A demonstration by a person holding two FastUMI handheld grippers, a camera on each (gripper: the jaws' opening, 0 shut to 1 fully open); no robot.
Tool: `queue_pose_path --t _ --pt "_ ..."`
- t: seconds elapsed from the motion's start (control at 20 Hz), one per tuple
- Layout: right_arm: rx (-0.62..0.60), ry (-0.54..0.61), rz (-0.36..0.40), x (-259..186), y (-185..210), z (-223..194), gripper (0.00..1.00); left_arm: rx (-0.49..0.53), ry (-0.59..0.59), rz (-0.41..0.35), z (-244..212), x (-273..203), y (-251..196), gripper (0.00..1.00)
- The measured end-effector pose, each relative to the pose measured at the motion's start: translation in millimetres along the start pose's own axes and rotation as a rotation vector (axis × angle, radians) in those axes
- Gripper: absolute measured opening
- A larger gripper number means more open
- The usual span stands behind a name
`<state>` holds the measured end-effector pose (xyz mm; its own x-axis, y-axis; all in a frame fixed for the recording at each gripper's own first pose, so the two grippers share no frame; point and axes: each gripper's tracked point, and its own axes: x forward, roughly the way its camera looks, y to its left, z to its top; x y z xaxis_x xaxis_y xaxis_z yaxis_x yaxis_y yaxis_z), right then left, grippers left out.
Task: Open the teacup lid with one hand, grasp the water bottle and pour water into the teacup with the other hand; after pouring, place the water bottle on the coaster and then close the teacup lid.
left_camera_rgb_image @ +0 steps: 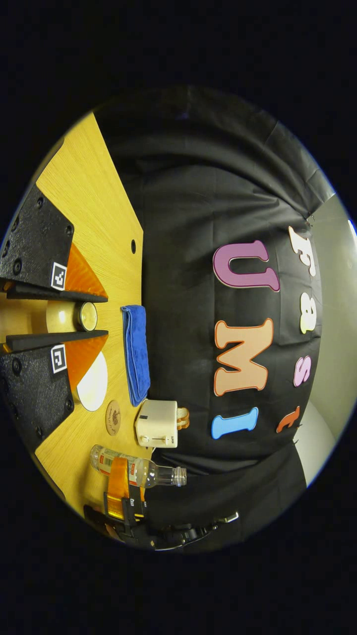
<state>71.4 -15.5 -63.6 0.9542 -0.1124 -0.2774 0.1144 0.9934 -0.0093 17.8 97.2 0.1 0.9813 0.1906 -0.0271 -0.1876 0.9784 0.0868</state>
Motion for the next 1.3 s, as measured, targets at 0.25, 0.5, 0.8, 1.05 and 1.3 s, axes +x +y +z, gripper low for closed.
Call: queue_pose_path --t 0.25,0.5,0.8,1.05,1.3 --pt "-0.008 0.014 -0.030 4 -4 -1 0.85 -0.003 0.001 -0.008 -1 -1 0 0.25" --pt "-0.076 0.001 -0.055 5 1 1 0.83 -0.003 0.003 -0.007 -1 -1 2 0.25" --pt "-0.272 -0.021 -0.120 7 12 7 0.83 -0.002 0.010 0.008 -2 -2 12 0.25" --pt "-0.483 0.001 -0.171 12 15 7 0.82 -0.003 0.011 0.019 -2 -3 19 0.25" --pt "-0.723 0.031 -0.198 16 20 8 0.82 -0.004 0.008 0.026 -1 -3 24 0.25"
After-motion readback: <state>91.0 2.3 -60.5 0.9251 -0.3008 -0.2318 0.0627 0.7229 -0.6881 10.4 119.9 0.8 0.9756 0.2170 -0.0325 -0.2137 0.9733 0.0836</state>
